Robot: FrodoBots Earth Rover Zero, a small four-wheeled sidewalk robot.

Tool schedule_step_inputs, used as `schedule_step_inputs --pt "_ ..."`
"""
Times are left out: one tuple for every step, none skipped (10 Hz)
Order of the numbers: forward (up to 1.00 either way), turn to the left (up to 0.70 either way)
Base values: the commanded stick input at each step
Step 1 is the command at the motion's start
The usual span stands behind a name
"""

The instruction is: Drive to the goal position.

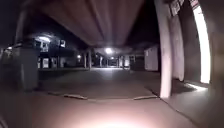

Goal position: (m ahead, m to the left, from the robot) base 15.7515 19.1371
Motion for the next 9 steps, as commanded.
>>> schedule_step_inputs --pt "1.00 0.00" --pt "1.00 0.00" --pt "1.00 0.00" --pt "1.00 0.00" --pt "1.00 0.00" --pt "1.00 0.00" --pt "1.00 0.00" --pt "1.00 0.00" --pt "1.00 0.00"
